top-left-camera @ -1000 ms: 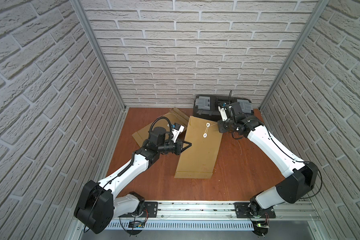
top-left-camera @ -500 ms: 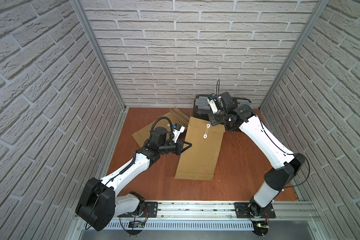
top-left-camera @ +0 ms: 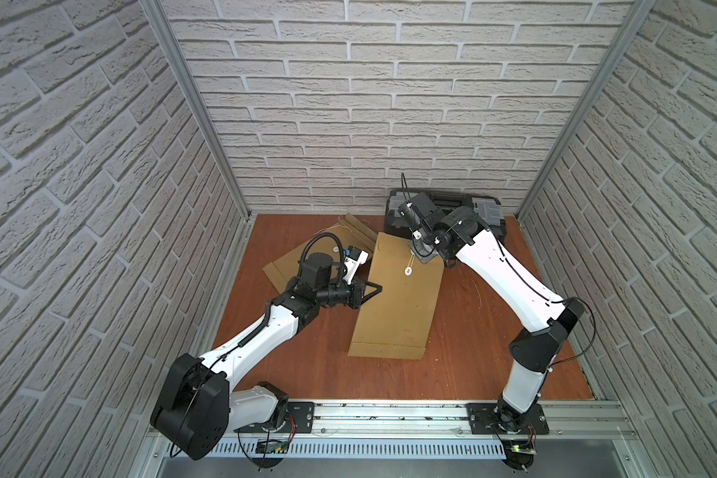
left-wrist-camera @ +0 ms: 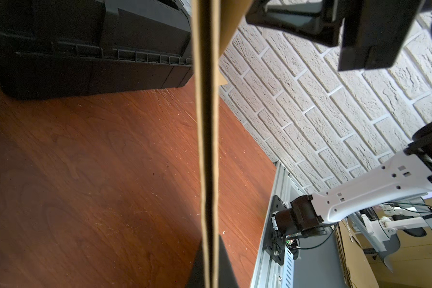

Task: Close the mouth of the file bag
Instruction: Close the file bag.

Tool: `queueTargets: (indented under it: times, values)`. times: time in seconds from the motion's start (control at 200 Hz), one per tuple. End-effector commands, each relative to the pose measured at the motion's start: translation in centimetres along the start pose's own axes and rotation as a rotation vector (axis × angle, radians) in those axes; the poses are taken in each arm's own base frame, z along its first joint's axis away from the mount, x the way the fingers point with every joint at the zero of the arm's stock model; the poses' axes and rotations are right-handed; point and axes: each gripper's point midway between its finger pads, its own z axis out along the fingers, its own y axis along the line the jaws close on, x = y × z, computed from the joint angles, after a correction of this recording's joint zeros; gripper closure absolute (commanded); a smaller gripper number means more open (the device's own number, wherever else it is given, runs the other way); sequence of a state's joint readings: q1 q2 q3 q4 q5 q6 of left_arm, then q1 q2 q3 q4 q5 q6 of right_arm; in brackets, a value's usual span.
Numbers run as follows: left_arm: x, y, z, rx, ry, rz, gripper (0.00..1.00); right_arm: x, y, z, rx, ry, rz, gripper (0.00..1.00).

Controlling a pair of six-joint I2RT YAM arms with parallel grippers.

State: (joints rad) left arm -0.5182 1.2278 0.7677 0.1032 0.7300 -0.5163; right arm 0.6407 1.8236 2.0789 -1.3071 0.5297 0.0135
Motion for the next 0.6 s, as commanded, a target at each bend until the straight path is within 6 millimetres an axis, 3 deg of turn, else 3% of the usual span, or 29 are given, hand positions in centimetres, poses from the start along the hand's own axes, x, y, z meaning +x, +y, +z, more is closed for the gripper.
queueTargets:
  times: [0.0,0.14,0.36,0.595]
  values:
    - [-1.6,-1.3,-0.2,0.028,-0.043,0.068,1.00,0.7,1.9,-1.5,-0.149,-0.022,0.009,0.97]
    - [-1.8,-1.4,0.0,0.034,-0.046,0.067,1.00,-1.4,4.7,-3.2,-0.348,-0.125,0.053,0.97]
    - [-1.6,-1.6,0.3,0.037,-0.042,0.071,1.00,-3.8,6.2,-4.3,-0.487,-0.194,0.104,0.97]
    - [-1.6,-1.7,0.2,0.037,-0.043,0.076,1.00,-3.2,8.3,-4.0,-0.601,-0.186,0.133,0.97]
